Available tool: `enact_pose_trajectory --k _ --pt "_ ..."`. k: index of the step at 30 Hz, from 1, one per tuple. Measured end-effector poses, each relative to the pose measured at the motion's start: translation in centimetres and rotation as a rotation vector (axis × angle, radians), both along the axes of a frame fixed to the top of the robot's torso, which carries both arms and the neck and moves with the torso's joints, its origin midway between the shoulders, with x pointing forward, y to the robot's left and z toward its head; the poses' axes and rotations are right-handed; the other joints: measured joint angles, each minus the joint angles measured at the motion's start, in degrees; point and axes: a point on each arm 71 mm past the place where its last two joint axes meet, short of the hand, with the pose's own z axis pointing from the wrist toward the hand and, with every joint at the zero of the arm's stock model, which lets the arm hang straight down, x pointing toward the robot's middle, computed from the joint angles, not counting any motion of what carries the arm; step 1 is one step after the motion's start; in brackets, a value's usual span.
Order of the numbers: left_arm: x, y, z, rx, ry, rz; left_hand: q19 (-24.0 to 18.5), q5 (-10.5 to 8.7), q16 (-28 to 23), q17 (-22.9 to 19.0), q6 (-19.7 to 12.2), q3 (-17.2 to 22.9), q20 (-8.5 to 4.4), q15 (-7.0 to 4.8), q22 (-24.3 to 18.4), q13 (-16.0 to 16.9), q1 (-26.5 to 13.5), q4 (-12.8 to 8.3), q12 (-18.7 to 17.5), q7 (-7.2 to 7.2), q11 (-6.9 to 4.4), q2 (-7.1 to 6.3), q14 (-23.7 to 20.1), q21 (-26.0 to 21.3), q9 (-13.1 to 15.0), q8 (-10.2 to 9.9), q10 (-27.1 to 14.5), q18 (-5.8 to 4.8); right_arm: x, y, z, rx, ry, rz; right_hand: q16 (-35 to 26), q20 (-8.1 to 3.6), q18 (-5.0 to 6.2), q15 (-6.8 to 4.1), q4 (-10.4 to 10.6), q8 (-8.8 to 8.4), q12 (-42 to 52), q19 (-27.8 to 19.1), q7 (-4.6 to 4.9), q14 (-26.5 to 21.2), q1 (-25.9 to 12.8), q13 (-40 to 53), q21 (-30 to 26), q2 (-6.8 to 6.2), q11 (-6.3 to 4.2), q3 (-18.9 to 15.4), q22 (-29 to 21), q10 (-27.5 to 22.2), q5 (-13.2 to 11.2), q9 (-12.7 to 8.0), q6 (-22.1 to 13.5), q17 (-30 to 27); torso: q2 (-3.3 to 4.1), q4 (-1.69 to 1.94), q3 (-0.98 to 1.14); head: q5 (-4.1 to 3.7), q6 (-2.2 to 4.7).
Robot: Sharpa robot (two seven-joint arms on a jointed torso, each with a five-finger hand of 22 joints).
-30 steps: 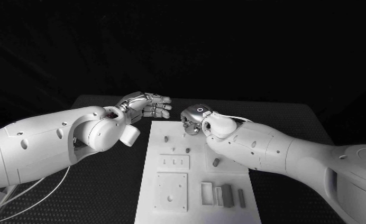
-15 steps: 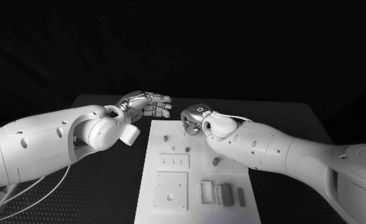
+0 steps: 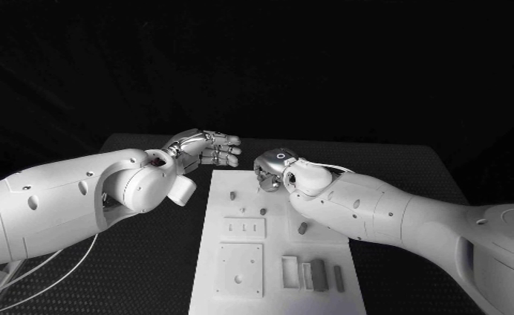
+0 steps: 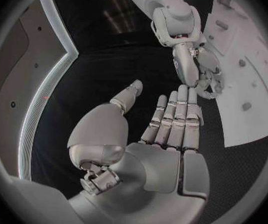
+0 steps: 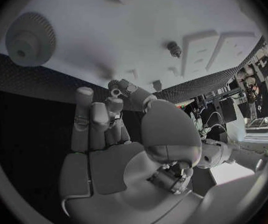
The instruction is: Assemble the parts on the task board
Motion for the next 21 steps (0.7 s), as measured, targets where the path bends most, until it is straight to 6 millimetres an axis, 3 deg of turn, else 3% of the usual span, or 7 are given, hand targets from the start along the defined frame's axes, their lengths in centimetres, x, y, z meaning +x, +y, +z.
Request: enact_pose_trajectory --k 12,21 --pt "0.00 -0.04 0.02 0.001 0.001 -0.001 0.0 0.00 0.0 0.1 -0.2 0.0 0.00 0.00 0.0 0.0 0.0 0.0 0.0 -0.21 0.00 0.00 0.0 0.0 0.0 0.0 0.0 0.00 -0.02 0.40 -0.05 0.003 0.002 0.001 0.0 0.00 0.01 0.08 0.0 -0.80 0.0 0.0 -0.01 0.0 -0.3 -0.2 0.0 -0.25 0.03 0.0 0.0 0.0 0.0 0.0 0.0 -0.1 0.04 0.06 -0.04 -0.07 -0.07" --pt "0.04 0.05 0.08 0.002 0.001 0.001 0.0 0.00 0.0 0.0 -0.2 0.0 0.00 0.00 0.0 -0.1 0.0 0.0 0.0 -0.21 0.00 0.00 0.0 -0.2 0.0 0.0 0.0 0.00 0.16 0.17 -0.08 0.010 0.008 -0.012 0.0 -0.11 0.02 1.06 0.3 -5.05 0.0 -0.3 0.12 -0.8 -0.5 -0.6 -0.3 -0.73 0.12 0.3 0.0 -0.1 0.0 -1.8 -0.1 -0.3 0.03 0.08 -0.07 -0.04 -0.16"
